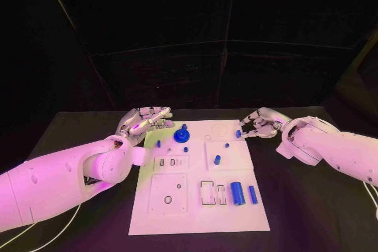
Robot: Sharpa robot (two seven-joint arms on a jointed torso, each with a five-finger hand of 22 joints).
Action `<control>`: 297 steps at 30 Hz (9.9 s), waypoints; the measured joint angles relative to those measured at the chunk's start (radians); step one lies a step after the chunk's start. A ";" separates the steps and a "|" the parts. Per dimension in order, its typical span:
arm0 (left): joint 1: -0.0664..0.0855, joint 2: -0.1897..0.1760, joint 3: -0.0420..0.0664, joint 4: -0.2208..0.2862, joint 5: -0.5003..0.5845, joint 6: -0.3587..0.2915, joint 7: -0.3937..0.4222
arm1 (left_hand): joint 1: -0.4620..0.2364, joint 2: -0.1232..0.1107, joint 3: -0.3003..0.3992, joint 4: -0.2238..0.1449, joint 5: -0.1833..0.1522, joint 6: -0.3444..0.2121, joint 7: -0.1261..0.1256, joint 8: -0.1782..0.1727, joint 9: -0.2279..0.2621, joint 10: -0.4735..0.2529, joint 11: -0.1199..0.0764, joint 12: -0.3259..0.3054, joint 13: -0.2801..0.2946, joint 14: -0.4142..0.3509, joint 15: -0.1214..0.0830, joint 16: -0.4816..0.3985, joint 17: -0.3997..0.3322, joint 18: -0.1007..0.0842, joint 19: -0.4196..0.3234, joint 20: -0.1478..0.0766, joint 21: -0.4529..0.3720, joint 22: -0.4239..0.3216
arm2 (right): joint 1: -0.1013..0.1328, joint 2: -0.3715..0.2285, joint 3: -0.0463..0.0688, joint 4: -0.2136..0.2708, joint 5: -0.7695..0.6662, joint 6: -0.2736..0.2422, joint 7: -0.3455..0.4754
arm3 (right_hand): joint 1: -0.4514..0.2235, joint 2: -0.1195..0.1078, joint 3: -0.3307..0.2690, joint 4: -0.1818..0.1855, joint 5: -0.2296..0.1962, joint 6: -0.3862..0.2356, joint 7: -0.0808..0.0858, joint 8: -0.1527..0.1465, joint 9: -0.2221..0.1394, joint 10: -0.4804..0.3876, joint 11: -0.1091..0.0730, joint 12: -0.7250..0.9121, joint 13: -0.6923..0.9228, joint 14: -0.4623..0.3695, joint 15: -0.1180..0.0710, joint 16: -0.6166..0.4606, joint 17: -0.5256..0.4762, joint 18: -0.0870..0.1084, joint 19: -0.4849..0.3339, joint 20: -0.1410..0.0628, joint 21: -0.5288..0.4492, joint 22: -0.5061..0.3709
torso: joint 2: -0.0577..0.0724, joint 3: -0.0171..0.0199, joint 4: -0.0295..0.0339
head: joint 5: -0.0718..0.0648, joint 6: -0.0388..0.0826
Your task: Assemble the parts on the task board
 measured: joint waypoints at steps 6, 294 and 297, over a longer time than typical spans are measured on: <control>0.000 0.000 0.000 -0.001 0.000 0.000 0.000 | 0.000 0.000 0.000 0.000 0.000 0.000 0.000 0.000 0.000 0.007 0.000 0.000 0.000 0.000 0.000 0.000 0.001 0.000 0.004 -0.004 0.000 -0.001 | -0.001 0.008 0.000 -0.005 -0.005 0.008 0.002 | 0.000 0.000 0.000 0.000 0.000 0.000 0.000 0.000 0.000 0.000 0.000 0.000 0.000 0.000 0.000 0.000 0.001 0.000 0.000 0.000 0.000 0.000 | 0.000 0.0000 0.0001 | 0.000 0.000; 0.083 0.054 -0.011 -0.105 -0.628 0.239 -0.651 | -0.196 0.027 -0.122 0.187 0.000 0.029 -0.142 0.364 0.267 0.240 -0.159 1.032 0.943 0.361 -0.175 1.356 1.123 -0.073 0.498 -0.184 1.016 1.003 | 0.041 -0.016 0.040 0.291 0.170 -0.130 -0.054 | -0.037 0.026 -0.081 0.092 0.020 0.064 -0.025 0.062 0.010 -0.118 -0.018 -0.178 -0.022 -0.004 -0.011 -0.079 -0.007 0.016 -0.088 -0.016 -0.113 -0.119 | -0.093 -0.0109 0.0008 | 0.085 -0.081; 0.113 0.077 -0.043 -0.105 -0.736 0.289 -0.741 | -0.212 0.033 -0.139 0.190 0.000 0.003 -0.143 0.401 0.300 0.249 -0.163 1.071 0.987 0.361 -0.175 1.356 1.123 -0.086 0.521 -0.188 1.071 1.083 | 0.044 -0.018 0.040 0.285 0.197 -0.120 -0.050 | -0.037 0.026 -0.085 0.090 0.021 0.064 -0.025 0.067 0.010 -0.118 -0.018 -0.178 -0.024 -0.004 -0.011 -0.079 -0.007 0.016 -0.088 -0.016 -0.114 -0.122 | -0.096 -0.0074 0.0001 | 0.087 -0.083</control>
